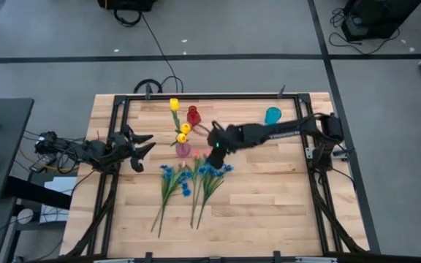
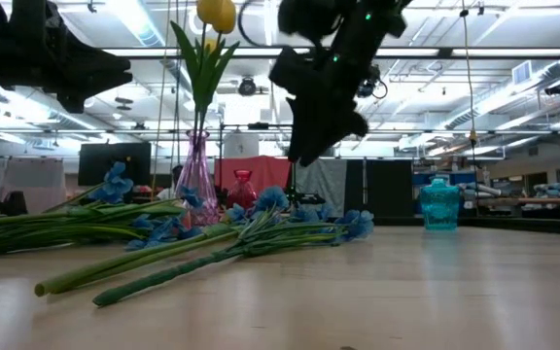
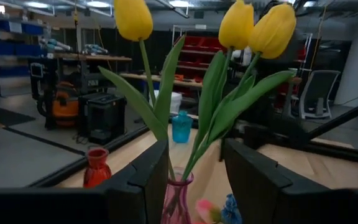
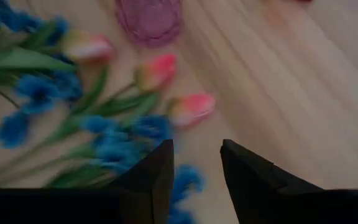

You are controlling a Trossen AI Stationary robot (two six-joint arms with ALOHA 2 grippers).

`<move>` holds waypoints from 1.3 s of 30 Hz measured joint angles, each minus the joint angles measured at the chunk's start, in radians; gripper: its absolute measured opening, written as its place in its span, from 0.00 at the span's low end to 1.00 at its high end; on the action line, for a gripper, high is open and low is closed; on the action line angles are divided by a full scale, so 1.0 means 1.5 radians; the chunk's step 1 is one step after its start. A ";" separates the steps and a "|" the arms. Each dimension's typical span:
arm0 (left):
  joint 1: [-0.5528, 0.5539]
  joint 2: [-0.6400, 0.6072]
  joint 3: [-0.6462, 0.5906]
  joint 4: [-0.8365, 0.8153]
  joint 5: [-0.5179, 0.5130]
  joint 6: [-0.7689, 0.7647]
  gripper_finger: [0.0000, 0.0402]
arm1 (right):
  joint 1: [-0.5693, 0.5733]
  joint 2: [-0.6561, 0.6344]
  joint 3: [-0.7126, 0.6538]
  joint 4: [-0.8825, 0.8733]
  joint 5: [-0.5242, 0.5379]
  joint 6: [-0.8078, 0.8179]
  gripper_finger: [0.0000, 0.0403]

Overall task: Sort flowers into vase by color
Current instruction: Put the right blue lily into the red vase

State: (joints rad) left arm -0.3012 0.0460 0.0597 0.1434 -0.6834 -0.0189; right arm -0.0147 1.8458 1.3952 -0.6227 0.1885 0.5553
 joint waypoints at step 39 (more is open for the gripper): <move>-0.002 0.032 0.000 -0.039 0.271 -0.313 0.41 | 0.253 0.431 0.556 -0.381 -0.052 0.462 0.33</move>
State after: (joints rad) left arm -0.3038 0.0941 0.0593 0.0845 -0.2771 -0.4882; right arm 0.3647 2.4917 2.2299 -1.1948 0.1112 1.2482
